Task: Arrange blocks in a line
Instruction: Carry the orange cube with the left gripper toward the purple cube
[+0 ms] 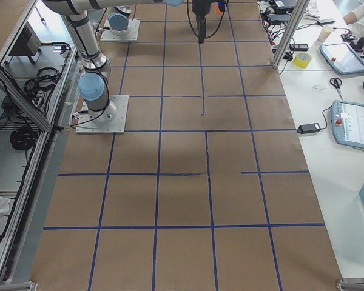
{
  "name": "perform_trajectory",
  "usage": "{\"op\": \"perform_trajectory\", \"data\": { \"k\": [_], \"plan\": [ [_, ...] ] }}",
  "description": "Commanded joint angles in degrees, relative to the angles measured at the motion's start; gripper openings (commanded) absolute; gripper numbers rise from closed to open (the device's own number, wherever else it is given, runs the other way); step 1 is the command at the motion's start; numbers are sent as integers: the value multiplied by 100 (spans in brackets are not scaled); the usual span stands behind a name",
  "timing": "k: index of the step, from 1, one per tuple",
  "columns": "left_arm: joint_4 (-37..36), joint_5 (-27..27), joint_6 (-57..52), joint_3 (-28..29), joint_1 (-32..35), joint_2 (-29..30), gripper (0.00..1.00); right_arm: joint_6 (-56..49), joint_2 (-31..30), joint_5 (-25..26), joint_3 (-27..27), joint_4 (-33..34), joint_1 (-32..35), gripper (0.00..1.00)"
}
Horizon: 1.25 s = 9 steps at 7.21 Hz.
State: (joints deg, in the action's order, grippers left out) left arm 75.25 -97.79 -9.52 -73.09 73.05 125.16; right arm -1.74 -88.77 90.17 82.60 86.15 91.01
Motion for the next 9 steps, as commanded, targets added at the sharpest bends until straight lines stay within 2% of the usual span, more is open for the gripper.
{"op": "perform_trajectory", "data": {
  "k": [1,2,4,9],
  "plan": [
    [-80,-293,-1380,75,-728,61,0,33,0,0,1,7,-5,100],
    [-316,-284,-2012,197,-966,130,0,51,0,0,1,-11,-5,100],
    [-371,-284,-2159,662,-1004,437,0,51,0,0,1,-2,4,100],
    [-292,-293,-2150,594,-1179,553,0,33,0,0,1,-55,4,100]
  ]
}}
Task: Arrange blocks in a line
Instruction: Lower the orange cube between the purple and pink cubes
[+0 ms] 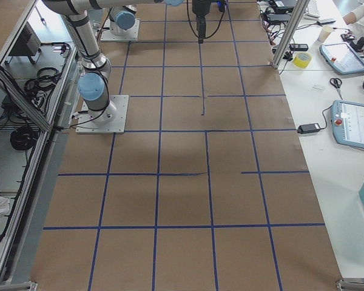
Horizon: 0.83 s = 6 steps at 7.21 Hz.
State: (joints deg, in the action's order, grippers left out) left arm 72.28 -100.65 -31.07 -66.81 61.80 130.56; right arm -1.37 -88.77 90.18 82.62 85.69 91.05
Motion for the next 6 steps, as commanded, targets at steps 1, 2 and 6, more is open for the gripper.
{"op": "perform_trajectory", "data": {
  "k": [1,2,6],
  "plan": [
    [5,2,-100,1,-175,74,0,-4,-9,0,52,26,0,100],
    [-65,19,-170,10,-238,144,0,-4,-18,-9,114,53,-9,100],
    [-92,55,-171,-7,-238,189,0,-12,-26,-9,123,53,9,100]
  ]
}}
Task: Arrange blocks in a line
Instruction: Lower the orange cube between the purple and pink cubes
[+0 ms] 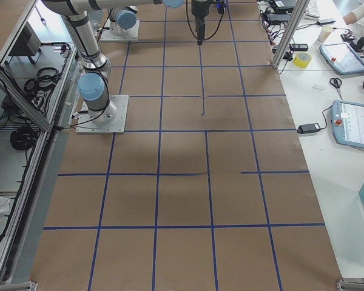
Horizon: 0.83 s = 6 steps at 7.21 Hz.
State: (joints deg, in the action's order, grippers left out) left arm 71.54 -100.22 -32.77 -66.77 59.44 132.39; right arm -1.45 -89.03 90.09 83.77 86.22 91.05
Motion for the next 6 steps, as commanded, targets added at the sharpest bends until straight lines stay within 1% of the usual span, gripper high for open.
{"op": "perform_trajectory", "data": {
  "k": [1,4,6],
  "plan": [
    [-43,20,-1,-20,-2,49,0,4,0,0,7,0,18,100],
    [-271,20,-19,-73,6,190,0,-5,0,0,7,0,18,100],
    [-281,29,-10,-73,6,226,0,-5,0,-9,7,0,18,100]
  ]
}}
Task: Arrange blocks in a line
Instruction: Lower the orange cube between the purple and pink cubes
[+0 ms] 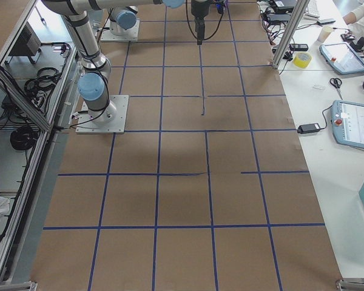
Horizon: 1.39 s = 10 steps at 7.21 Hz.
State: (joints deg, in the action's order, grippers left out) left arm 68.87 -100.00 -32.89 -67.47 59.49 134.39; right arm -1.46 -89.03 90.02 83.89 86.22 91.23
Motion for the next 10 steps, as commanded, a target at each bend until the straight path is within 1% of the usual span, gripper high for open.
{"op": "perform_trajectory", "data": {
  "k": [1,10],
  "plan": [
    [-40,7,-7,-3,2,17,0,-4,0,-2,4,0,0,100],
    [-154,-11,2,-100,2,43,0,-4,0,-2,5,0,-9,100]
  ]
}}
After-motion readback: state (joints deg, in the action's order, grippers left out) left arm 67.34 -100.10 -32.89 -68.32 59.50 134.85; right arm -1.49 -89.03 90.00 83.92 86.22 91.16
